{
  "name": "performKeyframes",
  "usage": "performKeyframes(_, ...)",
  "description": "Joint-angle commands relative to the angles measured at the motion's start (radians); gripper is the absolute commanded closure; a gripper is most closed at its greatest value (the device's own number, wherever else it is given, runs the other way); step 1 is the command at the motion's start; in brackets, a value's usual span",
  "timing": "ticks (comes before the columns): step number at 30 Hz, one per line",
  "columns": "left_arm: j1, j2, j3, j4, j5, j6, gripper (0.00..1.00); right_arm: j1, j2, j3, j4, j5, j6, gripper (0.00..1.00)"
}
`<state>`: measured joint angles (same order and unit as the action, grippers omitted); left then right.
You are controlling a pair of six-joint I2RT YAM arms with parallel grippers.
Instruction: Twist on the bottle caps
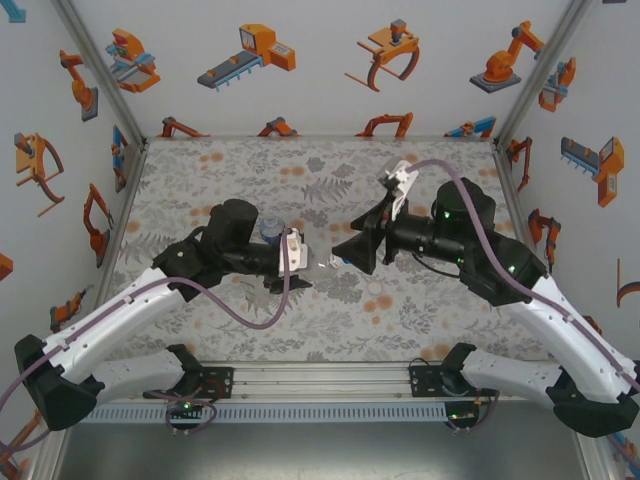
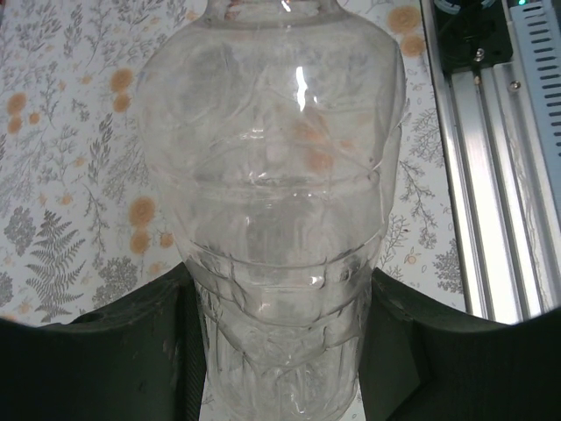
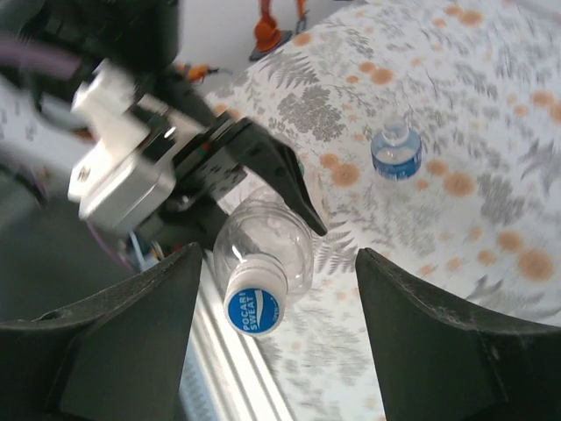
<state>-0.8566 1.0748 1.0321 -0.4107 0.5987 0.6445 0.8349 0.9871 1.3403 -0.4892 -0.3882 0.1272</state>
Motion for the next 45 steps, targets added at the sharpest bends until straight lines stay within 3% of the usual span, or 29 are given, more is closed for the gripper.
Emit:
performKeyframes(1, -0.004, -0.015, 0.037, -0.029, 0.060, 0.026, 1.00, 0.006, -0.004, 0.045, -0.064, -0.267, -0.452, 0.35)
performKeyframes(8, -0.007, -0.015, 0.042, -0.046, 0.114, 0.025, 1.00, 0.006, 0.037, 0.114, -0.305, -0.303, -0.774, 0.35)
performKeyframes(21, -0.018, -0.015, 0.046, -0.056, 0.106, 0.015, 1.00, 0.005, 0.038, 0.050, -0.214, -0.357, -0.773, 0.58)
performKeyframes(26, -0.018, -0.005, 0.052, -0.056, 0.101, 0.020, 1.00, 0.006, 0.048, 0.047, -0.206, -0.360, -0.769, 0.59)
performKeyframes(30, -0.018, -0.001, 0.053, -0.051, 0.085, 0.017, 1.00, 0.006, 0.058, 0.042, -0.204, -0.358, -0.720, 0.71)
performKeyframes(34, -0.019, 0.002, 0.046, -0.010, 0.034, -0.007, 1.00, 0.006, 0.048, -0.014, -0.110, -0.253, -0.430, 0.83)
performKeyframes(37, -0.018, 0.001, 0.022, 0.059, -0.009, -0.024, 1.00, 0.005, 0.031, -0.078, -0.028, -0.106, -0.142, 1.00)
performKeyframes(41, -0.019, 0.017, -0.003, 0.141, -0.088, -0.033, 1.00, 0.006, 0.024, -0.135, 0.043, 0.101, 0.319, 1.00)
performKeyframes(45, -0.018, 0.053, 0.016, 0.133, -0.103, -0.016, 1.00, 0.006, 0.062, -0.130, -0.031, 0.247, 0.728, 1.00)
